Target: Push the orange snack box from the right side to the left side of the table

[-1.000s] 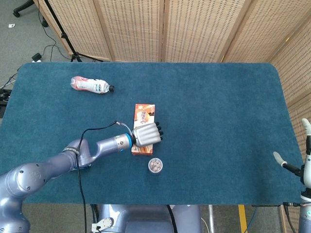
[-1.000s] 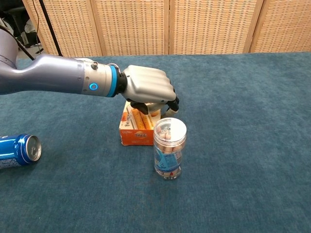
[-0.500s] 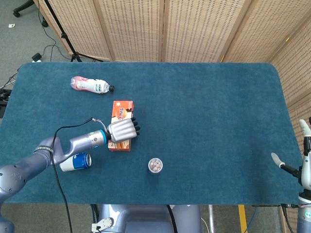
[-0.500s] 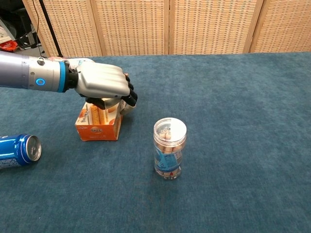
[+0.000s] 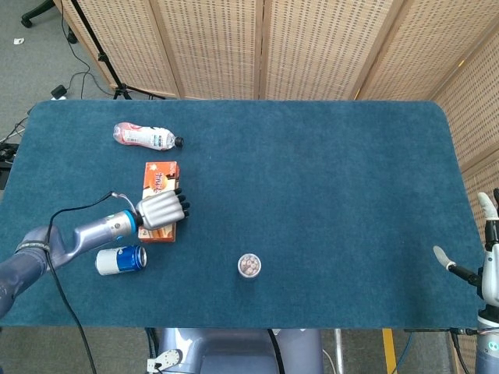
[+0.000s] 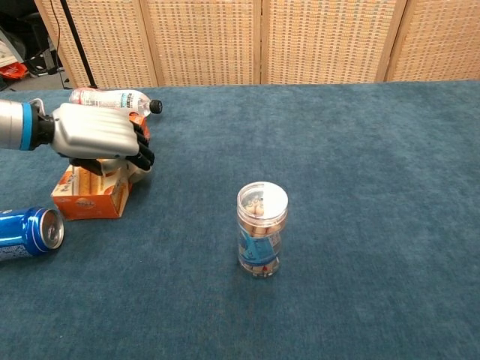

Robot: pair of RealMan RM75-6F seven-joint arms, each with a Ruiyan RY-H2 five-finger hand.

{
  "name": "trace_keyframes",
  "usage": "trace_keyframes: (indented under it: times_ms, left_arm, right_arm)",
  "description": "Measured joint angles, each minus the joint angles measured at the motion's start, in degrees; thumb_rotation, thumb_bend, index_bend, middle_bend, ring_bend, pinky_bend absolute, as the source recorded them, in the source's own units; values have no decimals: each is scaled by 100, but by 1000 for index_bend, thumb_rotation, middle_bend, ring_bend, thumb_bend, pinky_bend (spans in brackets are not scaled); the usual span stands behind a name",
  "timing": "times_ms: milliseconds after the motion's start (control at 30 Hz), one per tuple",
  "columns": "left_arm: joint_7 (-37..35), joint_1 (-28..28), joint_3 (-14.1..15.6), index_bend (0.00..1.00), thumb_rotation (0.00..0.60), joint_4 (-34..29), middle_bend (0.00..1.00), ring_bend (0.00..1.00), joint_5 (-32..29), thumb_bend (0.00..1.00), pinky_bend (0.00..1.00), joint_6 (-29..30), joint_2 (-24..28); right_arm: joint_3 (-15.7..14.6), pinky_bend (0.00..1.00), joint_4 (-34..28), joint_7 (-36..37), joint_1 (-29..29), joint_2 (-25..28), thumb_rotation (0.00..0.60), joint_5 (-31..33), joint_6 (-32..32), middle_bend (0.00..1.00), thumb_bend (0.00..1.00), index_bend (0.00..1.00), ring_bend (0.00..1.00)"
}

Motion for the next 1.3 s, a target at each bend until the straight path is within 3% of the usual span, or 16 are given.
trace_keyframes:
  times_ms: [233, 467, 567, 633, 667, 767, 833, 900, 933, 1133, 1300]
  left_arm:
    - [-137, 466, 251, 500, 600, 286, 408, 339, 113, 1000, 324, 497, 281]
    - [-174, 775, 324, 500, 600, 571, 405, 337, 106, 1000, 325, 599, 394]
    - [-180, 814, 286, 426, 600, 618, 236, 208, 95, 1000, 253, 712, 409]
    - [-168, 834, 210, 218, 600, 654, 40, 34, 79, 1000, 79, 915, 444]
    - [-167, 846, 154, 157, 600, 665, 10, 7, 58, 995, 39, 1033, 462]
    - [-221, 901, -128, 27, 600, 670, 0, 0, -84, 790, 0, 1517, 534]
    - [-310, 957, -405, 0, 595, 636, 0, 0, -259, 415, 0, 1883, 598]
    - [-427, 1032, -697, 0, 584, 530, 0, 0, -500, 119, 0, 2200, 679]
    - [-494, 1092, -881, 0, 569, 402, 0, 0, -682, 29, 0, 2393, 748]
    - [-600, 1557, -1325, 0, 484, -917, 0, 0, -1348, 0, 0, 2758, 1287]
    - [-405, 2156, -1343, 0, 480, -2586, 0, 0, -1931, 0, 0, 2758, 1891]
  right_arm:
    - [23, 66, -15, 35, -5, 11, 600, 8, -23, 0, 52, 46, 0]
    - [2, 66, -53, -8, -10, 9, 600, -66, -16, 0, 51, 46, 0]
    - [-12, 66, -69, -24, -11, 5, 600, -106, -12, 0, 51, 46, 0]
    - [-26, 66, -82, -36, -11, 2, 600, -143, -12, 0, 51, 46, 0]
    - [-34, 66, -90, -42, -10, 1, 600, -161, -13, 0, 52, 46, 0]
    - [-44, 66, -100, -56, -10, -2, 600, -191, -11, 0, 50, 46, 0]
    - [-53, 64, -107, -58, -9, -4, 600, -218, -10, 0, 50, 46, 0]
    - [-70, 61, -119, -57, -10, -3, 600, -262, -7, 0, 49, 46, 0]
    - [-76, 59, -126, -54, -11, -2, 600, -278, -5, 0, 49, 46, 0]
    - [-177, 10, -163, -93, -23, 34, 600, -506, 8, 0, 22, 18, 0]
    - [-389, 0, -113, -203, -17, 187, 600, -827, -100, 0, 0, 0, 0]
